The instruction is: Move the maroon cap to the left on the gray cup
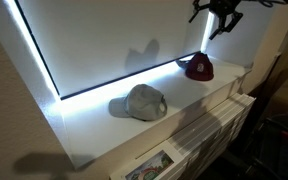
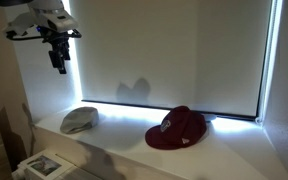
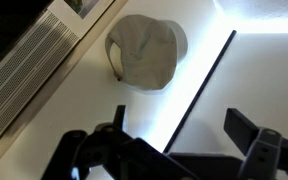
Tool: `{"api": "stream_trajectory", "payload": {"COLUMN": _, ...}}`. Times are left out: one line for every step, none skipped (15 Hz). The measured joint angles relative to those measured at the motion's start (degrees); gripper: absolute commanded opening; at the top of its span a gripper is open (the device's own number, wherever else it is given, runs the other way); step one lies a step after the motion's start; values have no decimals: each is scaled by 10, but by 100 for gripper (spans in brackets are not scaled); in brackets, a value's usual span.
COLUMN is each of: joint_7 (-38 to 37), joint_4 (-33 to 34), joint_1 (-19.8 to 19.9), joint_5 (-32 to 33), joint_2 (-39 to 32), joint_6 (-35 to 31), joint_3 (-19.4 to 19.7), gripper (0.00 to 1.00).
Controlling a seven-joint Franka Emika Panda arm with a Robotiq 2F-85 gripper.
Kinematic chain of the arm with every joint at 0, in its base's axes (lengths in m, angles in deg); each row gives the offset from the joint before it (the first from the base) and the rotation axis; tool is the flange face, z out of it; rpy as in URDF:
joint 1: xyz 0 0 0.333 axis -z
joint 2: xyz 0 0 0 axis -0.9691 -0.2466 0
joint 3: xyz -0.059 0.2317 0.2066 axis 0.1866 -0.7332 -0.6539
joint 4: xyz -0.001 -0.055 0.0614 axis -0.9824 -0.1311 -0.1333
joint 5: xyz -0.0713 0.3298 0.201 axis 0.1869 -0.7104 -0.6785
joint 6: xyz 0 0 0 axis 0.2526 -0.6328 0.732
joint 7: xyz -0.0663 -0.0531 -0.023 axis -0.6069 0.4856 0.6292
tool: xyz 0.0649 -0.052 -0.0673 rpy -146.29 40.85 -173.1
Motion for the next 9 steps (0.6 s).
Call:
{"api": "stream_trajectory", "payload": {"joint_7": -5, "joint_4": -2, "joint_1": 0, "joint_5": 0, "joint_2": 1, "joint_6": -2, "joint_3": -2, "gripper": 100}}
{"api": "stream_trajectory", "payload": {"joint_7": -6, "joint_4": -2, "joint_1": 0, "joint_5": 0, "joint_2": 2, "joint_6": -3, "joint_3": -2, "gripper": 100}}
{"api": "stream_trajectory", "payload": {"joint_7": -7, "joint_4": -3, "joint_1": 1, "joint_5": -1, "joint_2": 2, "joint_6": -3, "joint_3": -2, "gripper": 100}}
{"api": "stream_trajectory", "payload": {"joint_7": -7, "joint_4": -3, "joint_1": 1, "joint_5": 0, "joint_2": 2, "joint_6": -2, "joint_3": -2, "gripper": 100}}
{"api": "stream_trajectory", "payload": {"joint_7": -7, "joint_4": -3, "joint_1": 2, "joint_5": 1, "joint_2": 2, "joint_6": -9, "joint_3": -3, "gripper": 100}}
{"api": "stream_trajectory", "payload": {"joint_7": -16, "joint_4": -3, "joint_1": 4, "joint_5": 3, "joint_2": -1, "joint_6": -25, "joint_3": -7, "gripper": 100}}
{"api": "stream_trajectory", "payload": {"joint_7": -33, "joint_4": -2, "joint_1": 7, "joint_5": 1, "joint_2": -6, "joint_6": -54, "joint_3": -12, "gripper": 100}}
{"api": "stream_trajectory", "payload": {"joint_7": -51, "joint_4": 6, "joint_1": 13, "joint_5": 2, "joint_2": -18, "joint_6": -81, "joint_3": -12, "gripper": 100}}
{"api": "stream_trajectory", "payload": {"joint_7": -63, "joint_4": 28, "joint_1": 23, "joint_5": 2, "joint_2": -36, "joint_6": -98, "joint_3": -7, "gripper": 100}}
